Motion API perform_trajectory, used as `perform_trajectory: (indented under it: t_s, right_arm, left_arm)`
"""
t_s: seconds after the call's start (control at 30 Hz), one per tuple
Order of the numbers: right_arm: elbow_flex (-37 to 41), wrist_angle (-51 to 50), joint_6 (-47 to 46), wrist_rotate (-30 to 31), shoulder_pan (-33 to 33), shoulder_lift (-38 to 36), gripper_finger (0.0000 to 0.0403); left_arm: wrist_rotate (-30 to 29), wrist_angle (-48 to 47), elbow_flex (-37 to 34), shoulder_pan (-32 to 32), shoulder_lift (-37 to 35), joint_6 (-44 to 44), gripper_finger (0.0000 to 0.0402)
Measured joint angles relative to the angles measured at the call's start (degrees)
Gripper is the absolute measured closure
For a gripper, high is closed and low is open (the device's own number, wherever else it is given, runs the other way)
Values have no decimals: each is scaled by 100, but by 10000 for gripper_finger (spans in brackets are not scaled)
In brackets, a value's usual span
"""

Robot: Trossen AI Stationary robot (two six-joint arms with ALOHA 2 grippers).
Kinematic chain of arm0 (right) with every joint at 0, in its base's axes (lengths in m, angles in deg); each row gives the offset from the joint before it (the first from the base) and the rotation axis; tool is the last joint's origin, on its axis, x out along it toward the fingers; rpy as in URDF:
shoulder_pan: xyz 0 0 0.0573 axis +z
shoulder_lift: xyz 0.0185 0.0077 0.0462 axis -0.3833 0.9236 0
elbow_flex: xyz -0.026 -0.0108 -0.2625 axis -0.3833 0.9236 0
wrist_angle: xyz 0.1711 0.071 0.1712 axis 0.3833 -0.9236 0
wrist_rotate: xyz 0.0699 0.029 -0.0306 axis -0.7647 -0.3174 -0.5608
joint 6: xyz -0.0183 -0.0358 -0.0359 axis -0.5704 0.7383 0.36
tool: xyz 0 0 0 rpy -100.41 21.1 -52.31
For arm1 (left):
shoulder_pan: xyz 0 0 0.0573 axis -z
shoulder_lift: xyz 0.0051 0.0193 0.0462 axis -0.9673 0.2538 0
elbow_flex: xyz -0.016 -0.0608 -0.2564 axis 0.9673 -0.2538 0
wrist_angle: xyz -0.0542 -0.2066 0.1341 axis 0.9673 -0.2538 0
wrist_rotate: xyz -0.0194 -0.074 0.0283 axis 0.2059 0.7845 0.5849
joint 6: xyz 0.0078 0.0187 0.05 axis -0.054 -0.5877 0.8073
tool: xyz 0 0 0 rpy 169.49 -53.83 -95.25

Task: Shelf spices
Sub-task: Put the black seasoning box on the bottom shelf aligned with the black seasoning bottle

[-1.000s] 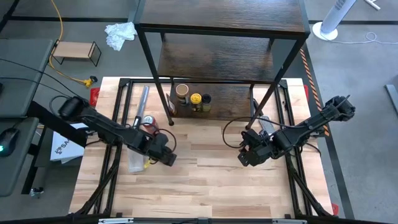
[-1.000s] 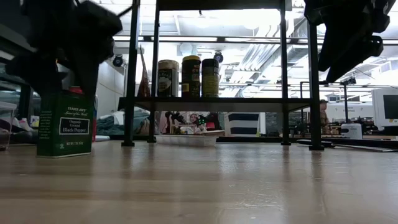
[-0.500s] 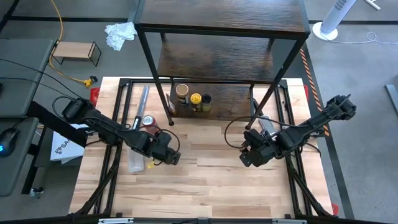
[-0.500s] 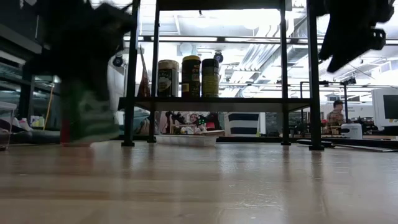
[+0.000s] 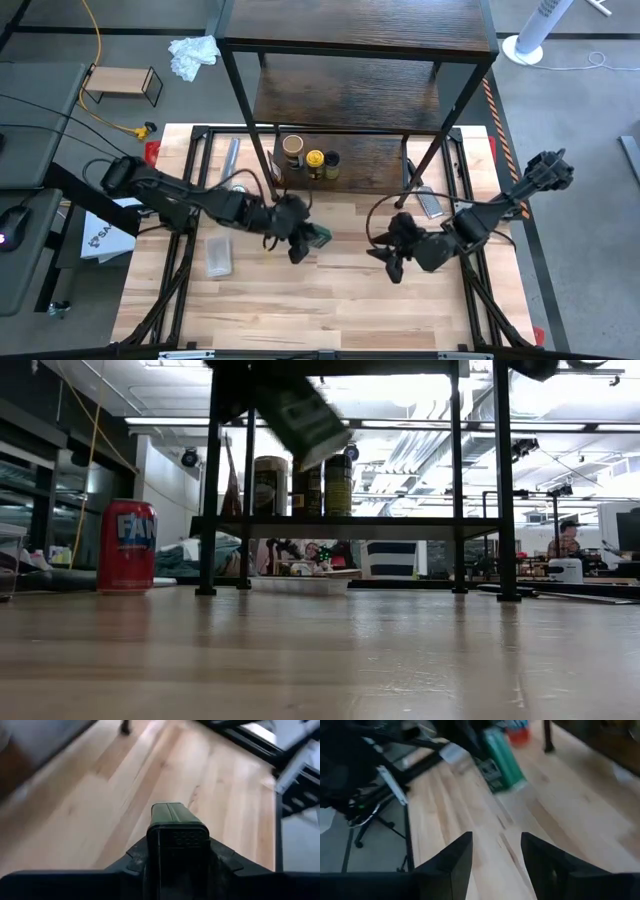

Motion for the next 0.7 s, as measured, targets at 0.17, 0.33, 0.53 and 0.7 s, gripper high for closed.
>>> perform_trajectory:
  t_s: [0.17, 0.33, 0.53, 0.7]
  right_arm:
    - [-2, 910, 1117, -512, -433, 47, 218]
    - [-7, 1216, 1837, -737, -868, 51, 169]
    - [-7, 1497, 2478, -1040, -1282, 98, 134]
    - [-7, 1811, 2938, -1609, -1586, 269, 132]
  left_arm:
    - [564, 34, 540, -253, -9, 1345, 292]
    - [717, -31, 802, -407, 0, 1777, 292]
    - [784, 23, 830, -411, 9, 1879, 292]
    - [779, 407, 830, -412, 110, 1978, 292]
